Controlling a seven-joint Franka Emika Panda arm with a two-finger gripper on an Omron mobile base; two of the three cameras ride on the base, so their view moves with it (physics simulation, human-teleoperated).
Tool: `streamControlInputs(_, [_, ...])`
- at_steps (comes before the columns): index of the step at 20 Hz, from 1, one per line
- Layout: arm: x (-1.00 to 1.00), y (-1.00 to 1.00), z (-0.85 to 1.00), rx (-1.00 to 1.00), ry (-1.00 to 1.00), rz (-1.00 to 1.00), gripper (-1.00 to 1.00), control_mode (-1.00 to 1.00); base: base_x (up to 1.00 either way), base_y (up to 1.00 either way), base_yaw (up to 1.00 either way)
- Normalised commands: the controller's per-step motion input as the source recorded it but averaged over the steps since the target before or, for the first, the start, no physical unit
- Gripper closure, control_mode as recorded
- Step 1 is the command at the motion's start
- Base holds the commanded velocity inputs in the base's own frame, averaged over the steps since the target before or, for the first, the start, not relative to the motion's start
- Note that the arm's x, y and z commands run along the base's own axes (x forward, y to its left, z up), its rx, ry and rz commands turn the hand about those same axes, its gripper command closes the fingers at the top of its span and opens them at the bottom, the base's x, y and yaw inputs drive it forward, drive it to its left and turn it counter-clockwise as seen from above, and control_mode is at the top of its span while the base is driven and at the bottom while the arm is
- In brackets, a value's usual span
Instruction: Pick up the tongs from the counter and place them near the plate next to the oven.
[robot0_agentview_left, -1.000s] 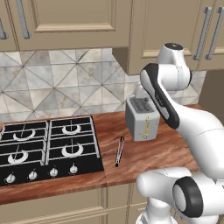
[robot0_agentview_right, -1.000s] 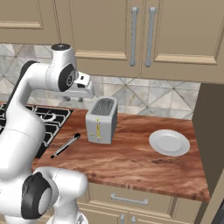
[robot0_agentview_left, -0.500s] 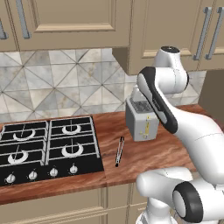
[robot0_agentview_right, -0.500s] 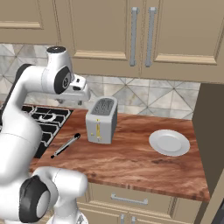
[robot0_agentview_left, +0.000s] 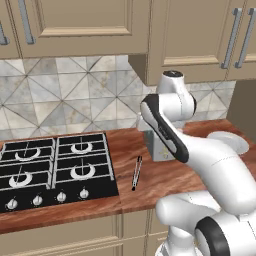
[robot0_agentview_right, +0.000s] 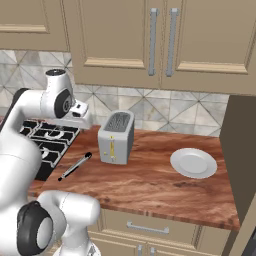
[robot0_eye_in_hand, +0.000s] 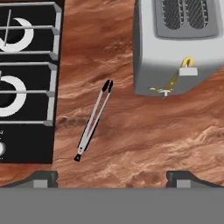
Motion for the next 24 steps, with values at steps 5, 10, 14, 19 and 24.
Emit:
streamControlInputs(5, [0.00, 0.27, -0.85, 0.00, 0.14, -0.17, -1.00, -1.00, 0.00, 0.00, 0.00])
streamControlInputs(10, [0.09, 0.30, -0.81, 0.00, 0.18, -0.17, -1.00, -1.00, 0.00, 0.00, 0.00])
streamControlInputs(14, [0.26, 0.34, -0.69, 0.00, 0.14, -0.15, -1.00, -1.00, 0.00, 0.00, 0.00])
streamControlInputs(19, [0.35, 0.32, -0.57, 0.00, 0.06, -0.17, -1.00, -1.00, 0.00, 0.00, 0.00])
streamControlInputs(24, [0.49, 0.07, -0.43, 0.00, 0.02, -0.20, -1.00, -1.00, 0.00, 0.00, 0.00])
